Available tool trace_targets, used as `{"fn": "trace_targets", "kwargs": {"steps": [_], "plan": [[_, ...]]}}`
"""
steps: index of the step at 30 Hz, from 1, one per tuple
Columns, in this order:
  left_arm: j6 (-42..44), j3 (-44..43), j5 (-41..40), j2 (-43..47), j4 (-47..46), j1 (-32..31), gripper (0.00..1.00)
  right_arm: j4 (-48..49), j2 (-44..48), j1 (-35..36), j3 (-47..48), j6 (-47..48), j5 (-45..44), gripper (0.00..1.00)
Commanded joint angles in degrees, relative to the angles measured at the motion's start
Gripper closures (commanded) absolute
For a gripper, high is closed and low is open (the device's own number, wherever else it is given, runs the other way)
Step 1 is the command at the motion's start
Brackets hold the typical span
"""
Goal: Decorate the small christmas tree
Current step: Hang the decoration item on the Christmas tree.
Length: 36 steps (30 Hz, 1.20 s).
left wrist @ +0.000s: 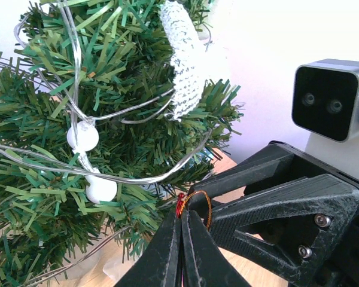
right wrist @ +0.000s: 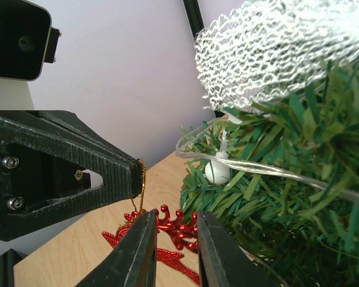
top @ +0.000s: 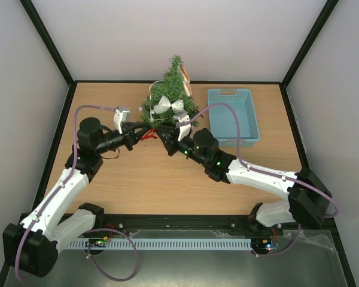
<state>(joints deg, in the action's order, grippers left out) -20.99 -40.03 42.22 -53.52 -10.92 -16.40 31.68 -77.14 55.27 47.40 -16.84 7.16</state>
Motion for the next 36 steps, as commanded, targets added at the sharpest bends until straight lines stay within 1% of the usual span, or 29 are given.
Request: {"fn": "trace_targets", "kwargs": {"steps": [1,3,9,21,36], "plan": [[2.92,0.24,1.28,1.46,2.06,0.36,0.98,-1.08,0.89,0.39,0.02,-0.08,1.94,0.8],[3.44,0.32,1.05,1.57,2.76,0.33,0.98,-1.05,1.09,0.42,-0.04,-0.27,2.23,0.79],[3.94,-0.06,-0.41,0.56,3.03,0.34,0.98,-1.1,1.91,0.4,-0.46,-1.06,1.53,0.79],[4.01,-1.59,-1.02,-3.22,0.72,0.33,0.98,-0.83,2.11,0.4,-0.54,-1.01,1.13,0.76],[4.38,-1.96,-1.18,-3.76,0.35,0.67,0.98,-2.76,-2.33,0.37,3.93,-0.23,0.68,0.74]]}}
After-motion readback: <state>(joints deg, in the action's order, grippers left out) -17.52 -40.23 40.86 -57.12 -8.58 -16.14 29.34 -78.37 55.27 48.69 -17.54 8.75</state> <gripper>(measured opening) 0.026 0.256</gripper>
